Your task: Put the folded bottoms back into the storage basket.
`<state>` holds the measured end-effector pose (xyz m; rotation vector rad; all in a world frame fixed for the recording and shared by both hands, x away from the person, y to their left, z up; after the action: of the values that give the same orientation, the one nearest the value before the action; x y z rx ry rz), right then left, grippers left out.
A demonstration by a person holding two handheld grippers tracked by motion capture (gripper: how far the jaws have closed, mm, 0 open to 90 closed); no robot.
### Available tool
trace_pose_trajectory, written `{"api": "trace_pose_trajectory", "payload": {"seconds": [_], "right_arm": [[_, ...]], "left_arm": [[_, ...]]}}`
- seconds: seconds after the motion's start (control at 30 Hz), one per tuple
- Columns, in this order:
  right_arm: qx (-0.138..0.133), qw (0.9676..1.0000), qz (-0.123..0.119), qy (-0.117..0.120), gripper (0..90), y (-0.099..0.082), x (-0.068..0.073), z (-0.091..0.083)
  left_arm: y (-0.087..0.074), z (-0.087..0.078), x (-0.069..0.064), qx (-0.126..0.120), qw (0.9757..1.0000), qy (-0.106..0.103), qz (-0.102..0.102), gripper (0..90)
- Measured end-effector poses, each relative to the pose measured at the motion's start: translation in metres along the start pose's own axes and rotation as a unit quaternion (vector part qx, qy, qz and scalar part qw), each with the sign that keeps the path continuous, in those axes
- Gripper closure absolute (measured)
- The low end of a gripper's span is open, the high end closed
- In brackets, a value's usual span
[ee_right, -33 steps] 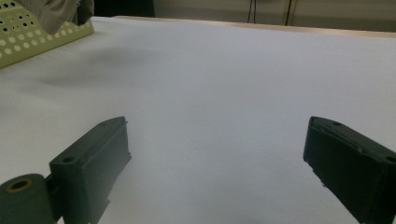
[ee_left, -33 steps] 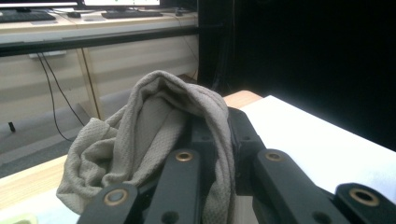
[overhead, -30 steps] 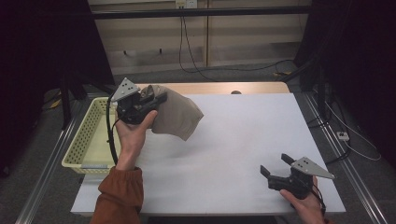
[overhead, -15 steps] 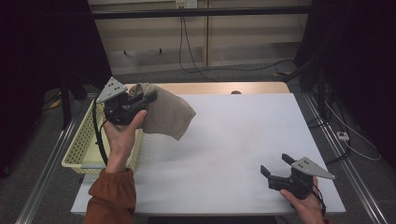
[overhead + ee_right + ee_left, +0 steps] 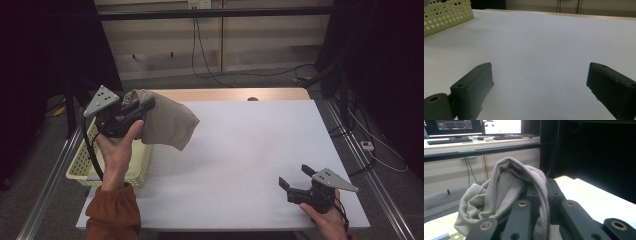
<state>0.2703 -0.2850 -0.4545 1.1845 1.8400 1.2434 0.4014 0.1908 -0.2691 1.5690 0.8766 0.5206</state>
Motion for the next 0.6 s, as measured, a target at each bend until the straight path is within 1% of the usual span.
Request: {"api": "trace_pose_trajectory", "payload": {"seconds": [0.37, 0.43, 0.47, 0.53, 0.6], "right_arm": [[-0.001, 1.0, -0.001, 0.001, 6.3, 0.0, 0.0, 0.0], [0.0, 1.0, 0.0, 0.0, 6.3, 0.0, 0.0, 0.0], [0.001, 1.0, 0.001, 0.0, 6.3, 0.0, 0.0, 0.001], [0.002, 1.0, 0.0, 0.0, 6.3, 0.0, 0.0, 0.002], [0.003, 1.0, -0.003, 0.001, 6.2, 0.0, 0.001, 0.002]], "left_arm": [[0.006, -0.022, 0.012, -0.018, 0.9997, 0.015, -0.008, 83.5], [0.008, -0.027, 0.014, -0.02, 0.9995, 0.018, -0.017, 83.5], [0.009, -0.029, 0.015, -0.018, 0.9996, 0.02, -0.013, 83.4], [0.009, -0.034, 0.016, -0.016, 0.9995, 0.026, -0.013, 83.5], [0.007, -0.04, 0.018, -0.023, 0.9993, 0.026, -0.015, 83.5]]}}
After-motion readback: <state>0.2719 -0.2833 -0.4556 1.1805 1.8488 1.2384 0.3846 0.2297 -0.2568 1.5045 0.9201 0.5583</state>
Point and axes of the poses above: each handheld gripper's, and its own axes: z roughly forward along the jaws, y roughly out of its top, x roughly to its left, the point moved 2 cm from there along z, roughly forward along the jaws, and after that the axes turned 6 degrees about -z, right-handed, at the moved point
